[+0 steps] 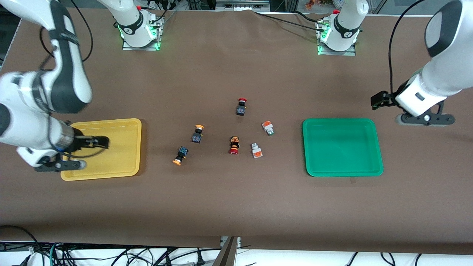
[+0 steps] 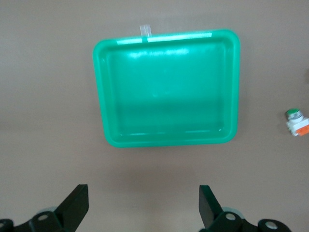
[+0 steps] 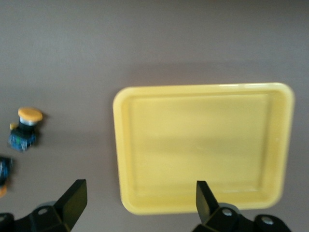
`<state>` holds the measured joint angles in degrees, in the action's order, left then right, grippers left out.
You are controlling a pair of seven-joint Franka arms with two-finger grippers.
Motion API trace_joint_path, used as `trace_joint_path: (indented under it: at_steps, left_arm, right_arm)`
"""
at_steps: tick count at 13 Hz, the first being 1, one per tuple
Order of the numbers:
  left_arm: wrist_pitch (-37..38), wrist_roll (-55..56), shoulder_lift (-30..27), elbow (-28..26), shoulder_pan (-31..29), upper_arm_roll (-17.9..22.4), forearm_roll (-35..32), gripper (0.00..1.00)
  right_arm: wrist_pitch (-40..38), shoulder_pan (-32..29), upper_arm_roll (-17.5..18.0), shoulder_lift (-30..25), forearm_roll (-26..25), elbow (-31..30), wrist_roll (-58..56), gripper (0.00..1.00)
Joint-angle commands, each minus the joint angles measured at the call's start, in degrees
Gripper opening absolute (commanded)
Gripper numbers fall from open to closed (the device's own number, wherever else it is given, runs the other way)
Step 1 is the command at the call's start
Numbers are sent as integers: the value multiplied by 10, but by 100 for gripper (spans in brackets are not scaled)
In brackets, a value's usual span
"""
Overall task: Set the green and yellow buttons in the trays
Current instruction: 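Move the right gripper toward the buttons while the left gripper reaches too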
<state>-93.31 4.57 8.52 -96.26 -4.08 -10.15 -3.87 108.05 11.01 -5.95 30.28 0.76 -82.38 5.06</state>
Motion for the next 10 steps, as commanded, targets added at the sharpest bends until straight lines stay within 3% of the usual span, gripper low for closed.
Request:
trace_joint_path:
  at_steps: [1, 3, 5, 7, 10]
  left_arm:
    - [25, -5, 32, 19, -1, -1, -8, 100]
    - [28, -8, 39, 20, 0, -2, 1, 100]
    - [-2, 16, 56, 12, 0, -8, 88, 100]
    - [-27, 99, 75, 3, 13, -18, 111, 100]
    - [-99, 243, 93, -32, 77, -28, 111, 100]
  right_arm:
    - [69, 51, -4, 42, 7, -9, 114, 100]
    - [117, 89, -4, 72, 7, -15, 188, 100]
    - [152, 123, -4, 93, 7, -14, 262, 100]
    - [190, 148, -5, 115, 7, -13, 309, 100]
    - [227, 169, -4, 144, 7, -14, 363, 100]
